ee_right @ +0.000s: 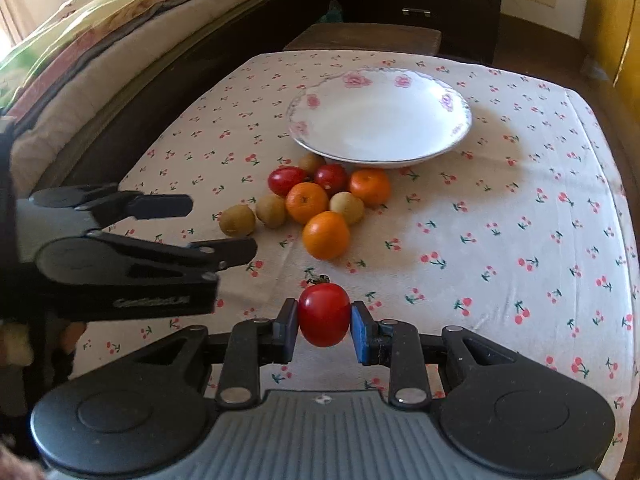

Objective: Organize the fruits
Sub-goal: 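Lift the red tomato with the right gripper while the left gripper grasps a brown kiwi, then carry the kiwi in the left gripper and tomato in the right over the white bowl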

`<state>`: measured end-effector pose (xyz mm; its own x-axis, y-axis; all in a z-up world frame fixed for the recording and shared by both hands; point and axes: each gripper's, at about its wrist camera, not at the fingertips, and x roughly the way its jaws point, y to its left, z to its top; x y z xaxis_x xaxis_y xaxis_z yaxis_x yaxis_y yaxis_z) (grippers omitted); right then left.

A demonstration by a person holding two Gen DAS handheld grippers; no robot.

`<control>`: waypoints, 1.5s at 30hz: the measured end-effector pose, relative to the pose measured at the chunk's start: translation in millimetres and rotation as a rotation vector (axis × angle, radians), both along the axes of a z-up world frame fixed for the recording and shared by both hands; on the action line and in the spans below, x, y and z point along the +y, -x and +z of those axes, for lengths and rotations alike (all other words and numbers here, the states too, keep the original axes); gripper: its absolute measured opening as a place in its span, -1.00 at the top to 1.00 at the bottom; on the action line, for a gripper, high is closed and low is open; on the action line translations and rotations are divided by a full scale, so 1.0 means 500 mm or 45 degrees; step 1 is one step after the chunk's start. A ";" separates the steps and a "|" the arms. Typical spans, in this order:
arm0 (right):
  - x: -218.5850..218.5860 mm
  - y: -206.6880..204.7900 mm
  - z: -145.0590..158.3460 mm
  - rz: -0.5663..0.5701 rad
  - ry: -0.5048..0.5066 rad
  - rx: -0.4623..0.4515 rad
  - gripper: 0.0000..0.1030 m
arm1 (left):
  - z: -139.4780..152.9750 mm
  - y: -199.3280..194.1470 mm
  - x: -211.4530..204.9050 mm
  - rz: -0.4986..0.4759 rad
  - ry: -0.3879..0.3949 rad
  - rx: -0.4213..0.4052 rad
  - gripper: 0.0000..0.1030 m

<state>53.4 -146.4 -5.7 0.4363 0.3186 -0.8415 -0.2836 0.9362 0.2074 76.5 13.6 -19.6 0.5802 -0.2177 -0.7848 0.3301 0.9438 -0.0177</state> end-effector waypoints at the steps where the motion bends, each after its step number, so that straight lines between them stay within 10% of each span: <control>1: -0.005 0.000 0.000 -0.003 -0.011 0.002 0.43 | -0.006 -0.006 -0.004 -0.007 -0.011 0.004 -0.56; 20: -0.022 -0.002 0.003 -0.034 -0.044 0.004 0.43 | -0.036 -0.040 -0.010 0.032 -0.035 0.073 0.28; 45: -0.024 -0.125 0.059 -0.152 -0.025 -0.130 0.42 | 0.050 -0.094 -0.060 0.133 0.103 0.036 0.28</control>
